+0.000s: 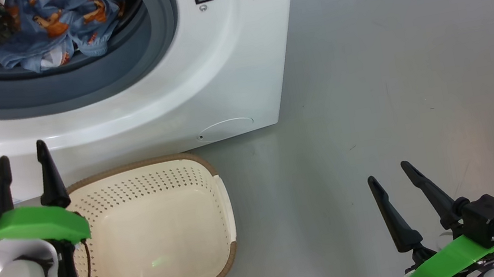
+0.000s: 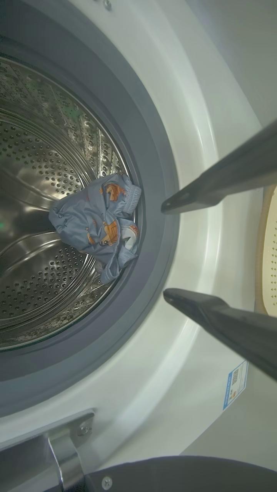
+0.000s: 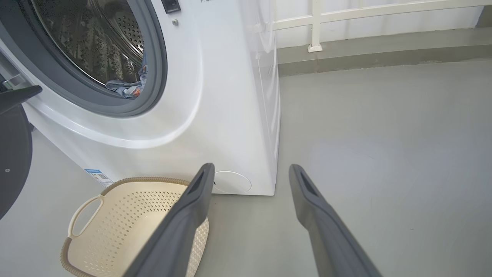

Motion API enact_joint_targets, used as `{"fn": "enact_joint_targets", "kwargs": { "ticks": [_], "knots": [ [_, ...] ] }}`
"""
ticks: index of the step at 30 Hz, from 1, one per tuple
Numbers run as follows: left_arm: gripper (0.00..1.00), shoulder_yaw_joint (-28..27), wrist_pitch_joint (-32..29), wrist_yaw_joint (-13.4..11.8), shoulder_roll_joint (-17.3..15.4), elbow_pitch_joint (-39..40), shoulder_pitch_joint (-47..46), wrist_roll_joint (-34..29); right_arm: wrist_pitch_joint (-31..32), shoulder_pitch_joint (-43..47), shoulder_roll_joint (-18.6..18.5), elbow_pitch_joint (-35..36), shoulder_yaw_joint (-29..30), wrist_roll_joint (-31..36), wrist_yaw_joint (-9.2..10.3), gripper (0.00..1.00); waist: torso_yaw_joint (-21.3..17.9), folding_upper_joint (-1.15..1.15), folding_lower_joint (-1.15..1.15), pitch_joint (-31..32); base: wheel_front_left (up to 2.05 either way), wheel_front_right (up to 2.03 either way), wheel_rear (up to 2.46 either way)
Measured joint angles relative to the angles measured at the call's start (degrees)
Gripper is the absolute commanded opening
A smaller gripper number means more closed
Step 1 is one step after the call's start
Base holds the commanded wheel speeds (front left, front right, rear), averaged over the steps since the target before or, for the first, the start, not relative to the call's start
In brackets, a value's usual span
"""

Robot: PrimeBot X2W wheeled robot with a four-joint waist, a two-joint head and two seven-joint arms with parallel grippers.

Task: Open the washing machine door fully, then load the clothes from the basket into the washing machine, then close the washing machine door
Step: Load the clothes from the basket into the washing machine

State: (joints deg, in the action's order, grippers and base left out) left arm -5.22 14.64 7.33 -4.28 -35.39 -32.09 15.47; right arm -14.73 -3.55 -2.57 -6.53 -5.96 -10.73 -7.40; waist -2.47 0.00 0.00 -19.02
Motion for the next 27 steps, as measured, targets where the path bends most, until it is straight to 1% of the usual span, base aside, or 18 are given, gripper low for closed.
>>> {"fn": "enact_joint_targets", "kwargs": {
  "ticks": [7,17,21,22,23,27],
  "knots": [
    [1.0,0.3,0.0,0.0,-0.2,7.8,7.5,3.4,0.0,-0.1,-0.1,0.4,-0.1,0.7,0.0,1.0,0.3,0.0,0.0,-0.2,0.0,0.0,0.0],
    [1.0,2.7,-0.1,0.0,-0.6,17.6,17.5,5.0,0.0,-0.3,-0.1,0.8,1.0,1.6,0.0,1.0,1.8,0.0,0.0,-0.1,0.0,0.0,0.0],
    [1.0,2.6,-1.1,0.0,-0.9,20.4,19.8,6.1,0.0,-0.3,-0.1,0.9,1.0,1.6,0.0,1.0,1.9,0.0,0.0,-0.1,0.0,0.0,0.0],
    [1.0,2.6,-1.9,0.0,-1.2,22.6,21.3,6.6,0.0,-0.3,-0.1,0.9,1.0,1.6,0.0,1.0,1.9,0.0,0.0,-0.1,0.0,0.0,0.0],
    [1.0,2.6,-1.9,0.0,-1.2,22.6,21.3,6.6,0.0,-0.3,-0.1,0.9,1.0,1.6,0.0,1.0,1.9,0.0,0.0,-0.1,0.0,0.0,0.0],
    [1.0,2.6,-3.9,0.0,-2.0,26.8,24.5,6.8,0.0,-0.3,-0.2,0.9,0.9,1.6,0.0,1.0,1.8,0.0,0.0,-0.4,0.0,0.0,0.0]
  ]
}}
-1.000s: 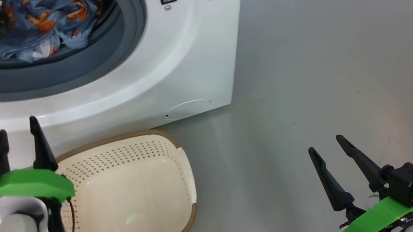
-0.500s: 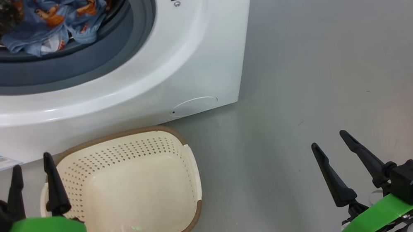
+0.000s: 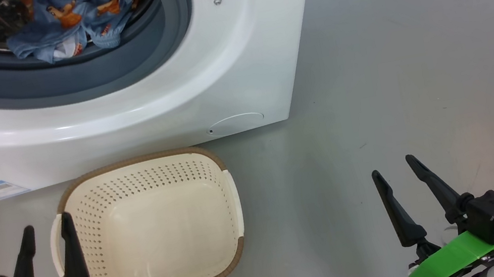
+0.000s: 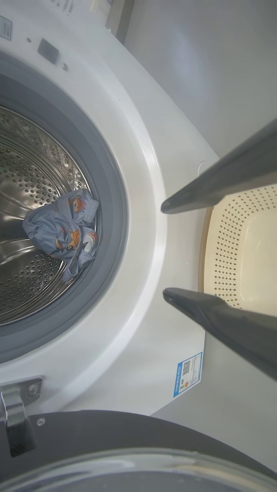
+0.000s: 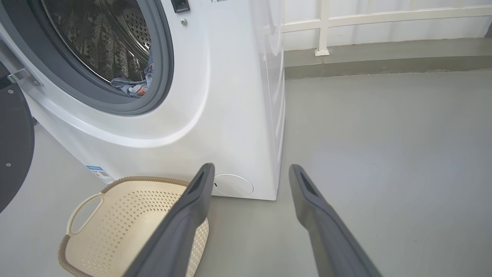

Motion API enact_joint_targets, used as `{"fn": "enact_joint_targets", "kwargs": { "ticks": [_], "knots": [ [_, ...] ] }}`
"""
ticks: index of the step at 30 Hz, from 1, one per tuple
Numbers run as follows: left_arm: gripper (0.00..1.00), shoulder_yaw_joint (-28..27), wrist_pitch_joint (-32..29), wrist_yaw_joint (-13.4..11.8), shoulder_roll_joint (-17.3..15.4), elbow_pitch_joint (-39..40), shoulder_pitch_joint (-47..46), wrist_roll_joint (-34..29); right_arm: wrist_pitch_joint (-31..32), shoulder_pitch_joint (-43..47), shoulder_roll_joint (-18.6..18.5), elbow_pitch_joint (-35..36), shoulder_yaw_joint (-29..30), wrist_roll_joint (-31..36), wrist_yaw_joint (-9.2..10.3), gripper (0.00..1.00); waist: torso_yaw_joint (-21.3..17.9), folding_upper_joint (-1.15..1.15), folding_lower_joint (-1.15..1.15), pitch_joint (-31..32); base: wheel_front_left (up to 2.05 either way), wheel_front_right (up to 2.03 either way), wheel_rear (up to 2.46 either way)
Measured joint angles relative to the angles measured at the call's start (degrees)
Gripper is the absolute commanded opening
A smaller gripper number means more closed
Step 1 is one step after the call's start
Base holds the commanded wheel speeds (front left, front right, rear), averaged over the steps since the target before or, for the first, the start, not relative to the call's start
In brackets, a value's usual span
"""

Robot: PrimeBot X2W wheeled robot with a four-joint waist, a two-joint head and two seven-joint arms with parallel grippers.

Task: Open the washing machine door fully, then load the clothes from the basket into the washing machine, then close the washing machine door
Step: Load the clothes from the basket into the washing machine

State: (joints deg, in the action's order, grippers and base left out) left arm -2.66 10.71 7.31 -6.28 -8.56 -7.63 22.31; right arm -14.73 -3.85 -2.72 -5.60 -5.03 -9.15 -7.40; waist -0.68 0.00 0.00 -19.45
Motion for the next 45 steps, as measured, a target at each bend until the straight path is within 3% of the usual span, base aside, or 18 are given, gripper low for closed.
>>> {"fn": "enact_joint_targets", "kwargs": {
  "ticks": [8,20,28,35,45],
  "knots": [
    [1.0,-0.1,-2.7,-1.0,-0.2,7.1,3.9,0.8,0.0,-0.1,0.0,0.1,0.1,0.1,0.0,1.0,0.1,0.0,0.0,-0.5,0.0,0.0,0.0],
    [1.0,-0.7,-4.5,-2.1,-1.4,10.7,4.2,1.2,0.0,-1.0,0.0,0.2,-0.1,0.0,0.0,1.0,-0.6,0.0,0.0,-0.8,0.0,0.0,0.0],
    [1.0,-0.1,-6.7,-2.1,-3.8,10.4,-2.3,1.2,0.0,-1.0,0.0,0.4,-0.7,-0.7,0.0,1.0,-2.9,0.0,0.0,-1.6,0.0,0.0,0.0],
    [1.0,0.3,-9.8,-2.1,-5.7,2.7,-14.1,1.3,0.0,-1.1,0.0,0.7,-1.7,-2.2,0.0,1.0,-6.0,0.0,0.0,-2.5,0.0,0.0,0.0],
    [1.0,2.8,-14.6,-1.4,-11.7,-19.2,-33.7,0.2,0.0,-1.9,0.0,1.2,-3.7,-3.4,0.0,1.0,-11.9,0.0,0.0,-5.0,0.0,0.0,0.0]
  ]
}}
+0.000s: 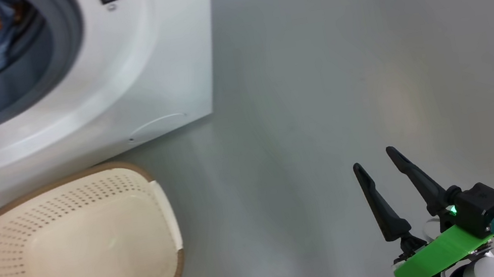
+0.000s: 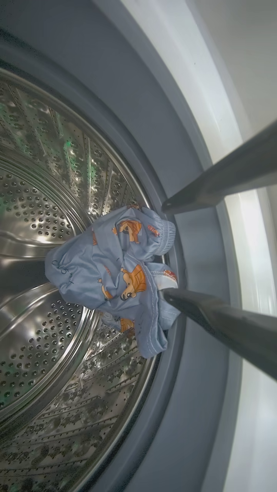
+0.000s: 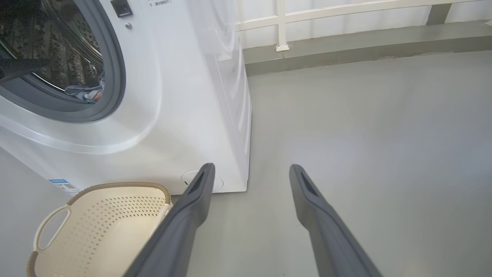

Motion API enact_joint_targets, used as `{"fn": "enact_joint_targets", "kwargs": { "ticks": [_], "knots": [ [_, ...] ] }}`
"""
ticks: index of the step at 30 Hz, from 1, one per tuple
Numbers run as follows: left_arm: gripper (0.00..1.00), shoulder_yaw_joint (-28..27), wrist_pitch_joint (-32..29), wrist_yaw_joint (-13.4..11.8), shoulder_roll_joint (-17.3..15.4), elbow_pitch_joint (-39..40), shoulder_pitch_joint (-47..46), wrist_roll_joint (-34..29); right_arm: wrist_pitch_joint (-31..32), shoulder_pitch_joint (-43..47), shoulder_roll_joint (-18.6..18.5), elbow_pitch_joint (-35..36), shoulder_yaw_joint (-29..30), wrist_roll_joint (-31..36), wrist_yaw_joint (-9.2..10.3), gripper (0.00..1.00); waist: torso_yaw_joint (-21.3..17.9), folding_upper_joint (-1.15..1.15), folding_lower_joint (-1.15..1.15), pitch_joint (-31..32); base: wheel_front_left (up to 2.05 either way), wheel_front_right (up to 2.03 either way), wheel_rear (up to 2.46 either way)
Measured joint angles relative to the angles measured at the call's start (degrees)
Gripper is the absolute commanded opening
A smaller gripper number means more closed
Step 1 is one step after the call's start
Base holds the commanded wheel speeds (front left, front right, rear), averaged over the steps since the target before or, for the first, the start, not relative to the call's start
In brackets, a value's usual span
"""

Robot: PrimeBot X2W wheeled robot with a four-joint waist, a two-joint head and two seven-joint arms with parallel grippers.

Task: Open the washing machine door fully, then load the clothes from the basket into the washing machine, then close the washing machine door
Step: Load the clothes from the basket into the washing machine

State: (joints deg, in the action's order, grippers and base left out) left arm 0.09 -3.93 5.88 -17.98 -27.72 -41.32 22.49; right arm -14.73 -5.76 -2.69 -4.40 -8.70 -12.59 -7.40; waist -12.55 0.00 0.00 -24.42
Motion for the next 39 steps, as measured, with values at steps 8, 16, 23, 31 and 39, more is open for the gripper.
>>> {"fn": "enact_joint_targets", "kwargs": {
  "ticks": [8,16,23,31,39],
  "knots": [
    [1.0,1.3,-0.6,1.1,-3.1,-14.3,-11.7,1.1,0.0,0.1,0.0,1.0,-0.5,0.5,0.0,1.0,-3.2,0.0,0.0,-3.8,0.0,0.0,0.0],
    [1.0,4.4,1.7,1.5,-5.8,-23.6,-19.3,1.4,0.0,1.1,0.2,2.0,-0.6,1.5,0.0,1.0,-5.6,0.0,0.0,-7.3,0.0,0.0,0.0],
    [1.0,6.1,4.3,1.5,-7.3,-30.4,-23.9,0.6,0.0,1.3,0.3,2.4,-1.3,1.5,0.0,1.0,-6.5,0.0,0.0,-8.3,0.0,0.0,0.0],
    [1.0,8.3,5.0,1.5,-7.7,-35.2,-27.2,-0.2,0.0,1.4,0.3,2.7,-1.4,1.9,0.0,1.0,-6.3,0.0,0.0,-8.8,0.0,0.0,0.0],
    [1.0,12.0,4.4,1.5,-8.0,-39.1,-29.2,-1.1,0.0,2.4,0.3,3.0,-1.6,2.4,0.0,1.0,-6.6,0.0,0.0,-9.2,0.0,0.0,0.0]
  ]
}}
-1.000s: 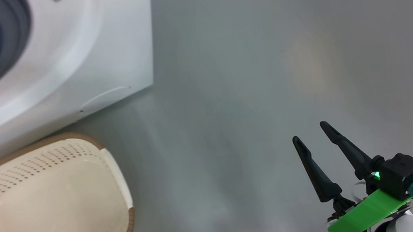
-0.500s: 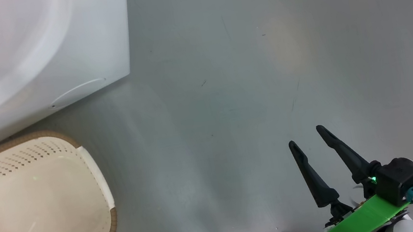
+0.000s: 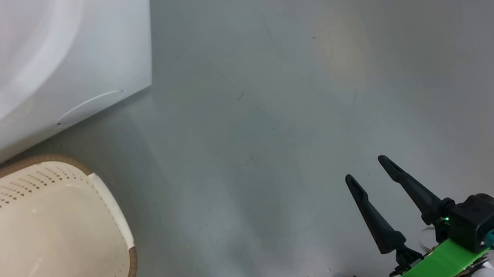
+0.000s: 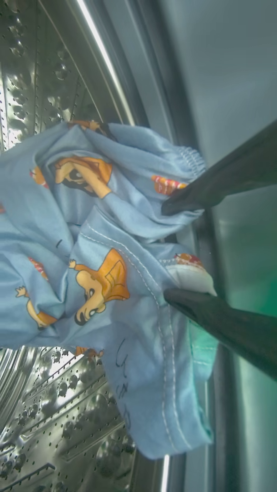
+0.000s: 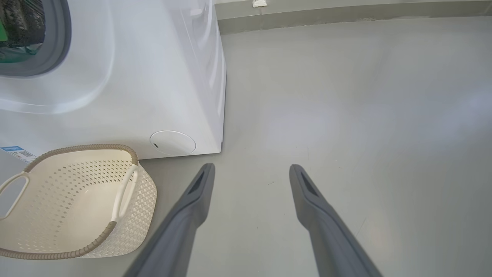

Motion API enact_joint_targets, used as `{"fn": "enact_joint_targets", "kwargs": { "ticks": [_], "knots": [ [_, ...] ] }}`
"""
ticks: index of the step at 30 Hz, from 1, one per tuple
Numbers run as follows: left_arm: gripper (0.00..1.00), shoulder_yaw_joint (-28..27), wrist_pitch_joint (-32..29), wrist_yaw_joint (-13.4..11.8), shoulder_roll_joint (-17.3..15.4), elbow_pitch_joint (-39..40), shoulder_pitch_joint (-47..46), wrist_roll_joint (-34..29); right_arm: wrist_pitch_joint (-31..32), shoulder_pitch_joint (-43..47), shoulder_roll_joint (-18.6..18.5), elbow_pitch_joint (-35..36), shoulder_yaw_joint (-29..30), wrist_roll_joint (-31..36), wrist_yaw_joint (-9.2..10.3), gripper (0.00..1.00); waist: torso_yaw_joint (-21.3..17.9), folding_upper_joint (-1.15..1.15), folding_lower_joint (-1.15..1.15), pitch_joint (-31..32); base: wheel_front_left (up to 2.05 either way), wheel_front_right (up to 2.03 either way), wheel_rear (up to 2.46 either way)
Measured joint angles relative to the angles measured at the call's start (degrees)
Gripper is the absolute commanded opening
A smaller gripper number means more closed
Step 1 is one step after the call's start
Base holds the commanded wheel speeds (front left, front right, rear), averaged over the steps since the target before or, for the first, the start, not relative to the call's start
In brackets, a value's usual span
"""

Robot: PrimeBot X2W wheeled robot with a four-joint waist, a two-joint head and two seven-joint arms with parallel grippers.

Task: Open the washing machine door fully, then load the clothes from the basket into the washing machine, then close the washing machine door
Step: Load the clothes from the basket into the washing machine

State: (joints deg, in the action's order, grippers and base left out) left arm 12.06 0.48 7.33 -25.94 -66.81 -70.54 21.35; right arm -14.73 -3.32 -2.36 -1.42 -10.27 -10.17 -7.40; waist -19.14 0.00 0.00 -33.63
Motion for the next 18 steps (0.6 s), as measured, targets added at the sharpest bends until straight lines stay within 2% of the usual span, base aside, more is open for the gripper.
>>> {"fn": "enact_joint_targets", "kwargs": {
  "ticks": [4,5,9,11,12,13,14,18],
  "knots": [
    [1.0,1.4,-1.1,0.0,-0.2,-1.5,-1.5,-0.3,0.0,0.1,0.0,0.2,0.0,0.0,0.0,1.0,-0.5,0.0,0.0,-0.1,0.0,0.0,0.0],
    [0.93,1.7,-1.3,0.0,-0.2,-1.6,-1.6,-0.2,0.0,0.1,0.0,0.3,0.0,0.0,0.0,1.0,-0.6,0.0,0.0,-0.1,0.0,0.0,0.0],
    [0.27,3.2,-2.6,0.0,-0.2,-2.2,-1.9,0.2,0.0,1.2,0.0,0.7,0.1,0.5,0.0,1.0,-0.8,0.0,0.0,-0.7,0.0,0.0,0.0],
    [0.23,3.6,-2.6,0.0,-0.2,-2.3,-2.6,0.5,0.0,1.3,0.0,0.9,0.2,0.5,0.0,1.0,-0.9,0.0,0.0,-1.0,0.0,0.0,0.0],
    [0.18,3.7,-2.6,0.0,-0.3,-2.4,-2.8,0.8,0.0,1.3,0.0,1.0,0.2,0.5,0.0,1.0,-1.0,0.0,0.0,-1.1,0.0,0.0,0.0],
    [0.05,3.8,-2.5,0.0,-0.4,-2.4,-2.9,1.1,0.0,1.3,0.0,1.1,0.2,0.5,0.0,1.0,-1.0,0.0,0.0,-1.3,0.0,0.0,0.0],
    [0.0,3.9,-2.4,0.0,-0.5,-2.5,-3.0,1.3,0.0,1.3,0.0,1.3,0.2,0.5,0.0,1.0,-1.1,0.0,0.0,-1.4,0.0,0.0,0.0],
    [0.0,4.2,-0.9,0.1,-1.2,-3.2,-3.9,1.3,0.0,1.3,0.1,1.5,0.3,0.5,0.0,1.0,-1.1,0.0,0.0,-1.8,0.0,0.0,0.0]
  ]
}}
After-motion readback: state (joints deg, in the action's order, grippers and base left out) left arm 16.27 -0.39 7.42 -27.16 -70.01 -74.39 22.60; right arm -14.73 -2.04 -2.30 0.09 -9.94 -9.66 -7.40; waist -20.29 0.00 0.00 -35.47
